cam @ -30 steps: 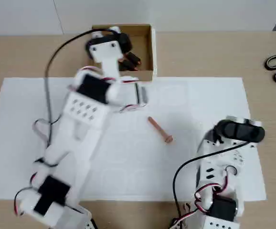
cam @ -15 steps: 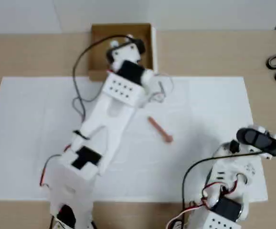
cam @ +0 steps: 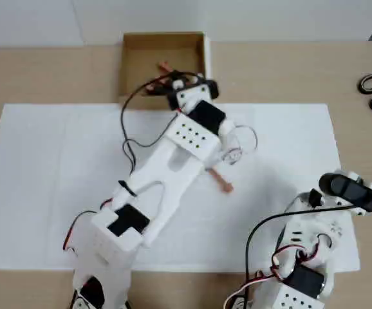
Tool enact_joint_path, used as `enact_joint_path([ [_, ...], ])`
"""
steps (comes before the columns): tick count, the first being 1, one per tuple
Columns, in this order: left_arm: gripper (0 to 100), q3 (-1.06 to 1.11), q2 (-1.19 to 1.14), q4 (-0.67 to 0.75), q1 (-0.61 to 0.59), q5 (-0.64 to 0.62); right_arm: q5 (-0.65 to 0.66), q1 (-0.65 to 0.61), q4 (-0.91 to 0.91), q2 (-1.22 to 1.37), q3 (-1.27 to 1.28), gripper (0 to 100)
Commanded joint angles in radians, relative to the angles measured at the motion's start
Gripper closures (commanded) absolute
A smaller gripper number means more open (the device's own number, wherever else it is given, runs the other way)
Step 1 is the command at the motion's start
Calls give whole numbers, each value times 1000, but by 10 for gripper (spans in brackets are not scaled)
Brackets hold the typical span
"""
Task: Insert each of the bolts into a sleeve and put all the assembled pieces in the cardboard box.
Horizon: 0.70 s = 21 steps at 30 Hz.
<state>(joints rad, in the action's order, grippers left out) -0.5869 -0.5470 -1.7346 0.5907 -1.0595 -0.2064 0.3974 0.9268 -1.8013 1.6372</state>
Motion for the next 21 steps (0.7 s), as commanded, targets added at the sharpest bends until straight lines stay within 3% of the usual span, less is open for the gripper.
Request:
enact_joint_path([
  [1,818,38,6,-11,-5,-17,-8,5,-25,-13,-9,995],
  [6,818,50,6,-12,-5,-14,-8,5,-24,-13,-8,995],
  [8,818,50,6,-14,-11,48,-8,5,-24,-13,-8,995],
  [21,818,53,8,-17,-176,1260,-8,4,-24,-13,-8,995],
])
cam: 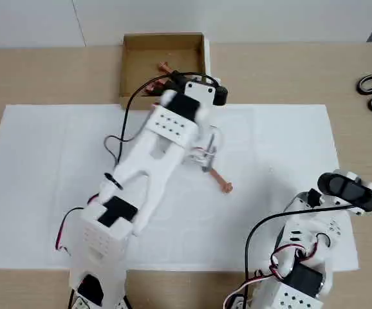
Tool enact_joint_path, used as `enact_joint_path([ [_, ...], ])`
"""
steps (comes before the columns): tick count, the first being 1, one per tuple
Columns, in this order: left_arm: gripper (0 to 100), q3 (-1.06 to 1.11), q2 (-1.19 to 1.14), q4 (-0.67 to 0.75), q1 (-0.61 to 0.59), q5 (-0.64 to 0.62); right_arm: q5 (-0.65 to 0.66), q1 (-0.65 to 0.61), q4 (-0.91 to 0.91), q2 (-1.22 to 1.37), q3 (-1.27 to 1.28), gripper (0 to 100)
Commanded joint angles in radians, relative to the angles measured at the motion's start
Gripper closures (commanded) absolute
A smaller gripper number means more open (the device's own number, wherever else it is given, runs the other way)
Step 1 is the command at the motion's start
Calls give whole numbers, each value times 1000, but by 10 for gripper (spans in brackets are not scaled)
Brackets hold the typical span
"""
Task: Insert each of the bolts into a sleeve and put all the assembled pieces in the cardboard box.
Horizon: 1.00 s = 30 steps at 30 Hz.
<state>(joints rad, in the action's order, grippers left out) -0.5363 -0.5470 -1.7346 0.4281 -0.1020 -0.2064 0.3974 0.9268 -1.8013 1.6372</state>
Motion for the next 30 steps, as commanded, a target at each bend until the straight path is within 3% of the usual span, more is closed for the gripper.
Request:
enact_joint_path([
  [1,818,2,8,-17,-15,391,-8,4,-24,-13,-8,995],
  [8,819,1,6,26,-11,941,-8,4,-24,-13,-8,995],
  [12,819,-7,17,64,-14,1013,-8,4,-24,-13,-8,995],
  [19,819,-22,8,213,-3,1456,-8,4,-24,-13,-8,995],
  [30,819,-21,5,71,161,1565,-8,4,-24,-13,-8,995],
])
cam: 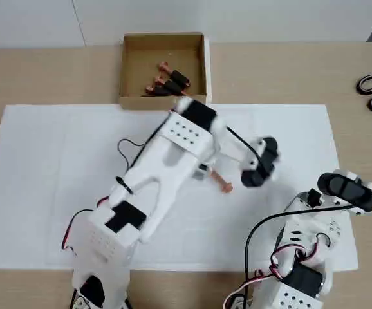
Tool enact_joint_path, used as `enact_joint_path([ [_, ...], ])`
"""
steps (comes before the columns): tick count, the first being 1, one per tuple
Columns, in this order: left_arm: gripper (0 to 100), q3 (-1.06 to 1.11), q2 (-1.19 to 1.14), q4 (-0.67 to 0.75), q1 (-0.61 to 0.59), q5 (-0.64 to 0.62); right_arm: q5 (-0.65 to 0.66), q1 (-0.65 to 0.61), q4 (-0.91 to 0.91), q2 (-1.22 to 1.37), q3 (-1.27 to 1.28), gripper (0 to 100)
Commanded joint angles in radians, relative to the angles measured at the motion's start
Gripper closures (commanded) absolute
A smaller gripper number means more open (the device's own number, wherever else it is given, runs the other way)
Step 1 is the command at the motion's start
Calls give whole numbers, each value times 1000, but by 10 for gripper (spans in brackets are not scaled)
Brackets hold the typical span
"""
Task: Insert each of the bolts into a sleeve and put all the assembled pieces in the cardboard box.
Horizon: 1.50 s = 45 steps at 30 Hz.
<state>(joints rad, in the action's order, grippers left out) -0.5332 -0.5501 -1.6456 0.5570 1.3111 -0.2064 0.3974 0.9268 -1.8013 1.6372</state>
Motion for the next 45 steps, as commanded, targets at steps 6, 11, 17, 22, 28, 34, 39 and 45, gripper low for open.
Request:
enact_joint_path([
  [6,819,-65,-101,9,54,164,-8,4,-25,-13,-8,995],
  [11,819,-213,-206,15,57,164,-8,4,-25,-13,-8,995],
  [17,819,-424,-302,3,55,160,-8,4,-25,-13,-8,995],
  [22,819,-453,-364,-74,80,160,-8,4,-25,-13,-6,995],
  [28,819,-452,-367,-106,84,160,-8,5,-84,-13,38,995],
  [34,819,-449,-397,-106,83,161,-8,5,-96,-13,40,995],
  [39,819,-453,-462,-106,68,163,-8,7,-96,-13,38,995],
  [45,935,-453,-479,-83,64,161,-8,58,-96,-13,34,995],
])
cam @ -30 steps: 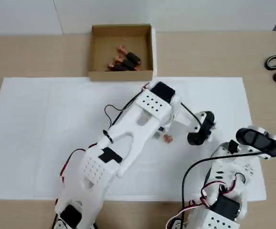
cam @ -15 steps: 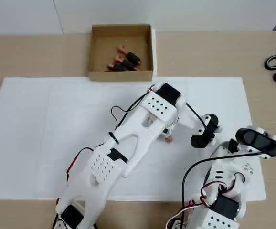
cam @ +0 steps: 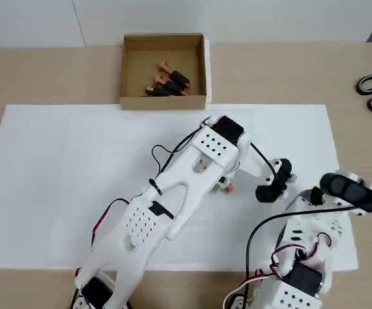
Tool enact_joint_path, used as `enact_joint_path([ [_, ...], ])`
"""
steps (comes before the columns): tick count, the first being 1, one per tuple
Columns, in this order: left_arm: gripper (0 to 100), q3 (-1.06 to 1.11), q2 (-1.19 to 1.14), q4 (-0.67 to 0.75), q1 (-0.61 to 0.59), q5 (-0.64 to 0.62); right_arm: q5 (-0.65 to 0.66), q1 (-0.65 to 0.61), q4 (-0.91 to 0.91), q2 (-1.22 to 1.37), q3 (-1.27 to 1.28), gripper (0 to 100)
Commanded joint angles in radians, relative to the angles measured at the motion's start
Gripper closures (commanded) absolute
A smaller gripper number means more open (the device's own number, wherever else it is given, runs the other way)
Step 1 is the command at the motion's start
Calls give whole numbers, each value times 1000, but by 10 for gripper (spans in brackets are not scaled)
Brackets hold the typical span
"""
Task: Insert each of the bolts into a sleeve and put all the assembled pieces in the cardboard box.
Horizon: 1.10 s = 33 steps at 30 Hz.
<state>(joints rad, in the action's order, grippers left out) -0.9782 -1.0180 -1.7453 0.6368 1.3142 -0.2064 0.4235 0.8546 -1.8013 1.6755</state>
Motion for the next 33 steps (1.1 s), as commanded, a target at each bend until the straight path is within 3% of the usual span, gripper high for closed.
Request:
enact_joint_path([
  [1,979,-10,-11,23,-21,158,-8,44,-24,-13,-5,995],
  [7,995,-30,-9,25,-55,138,-8,77,-24,-13,-5,995],
  [15,995,-363,-8,-9,-91,-54,-8,70,-24,-13,-2,995],
  [20,995,-394,57,-9,-89,-170,-3,62,-25,-13,-11,995],
  [24,995,-394,180,-9,-94,-293,-3,-76,-53,-13,-18,995],
  [29,995,-394,295,-8,-129,-586,-2,-369,-214,-12,-5,995],
  [33,995,-394,358,-9,-204,-787,-2,-498,-328,-10,6,995],
])
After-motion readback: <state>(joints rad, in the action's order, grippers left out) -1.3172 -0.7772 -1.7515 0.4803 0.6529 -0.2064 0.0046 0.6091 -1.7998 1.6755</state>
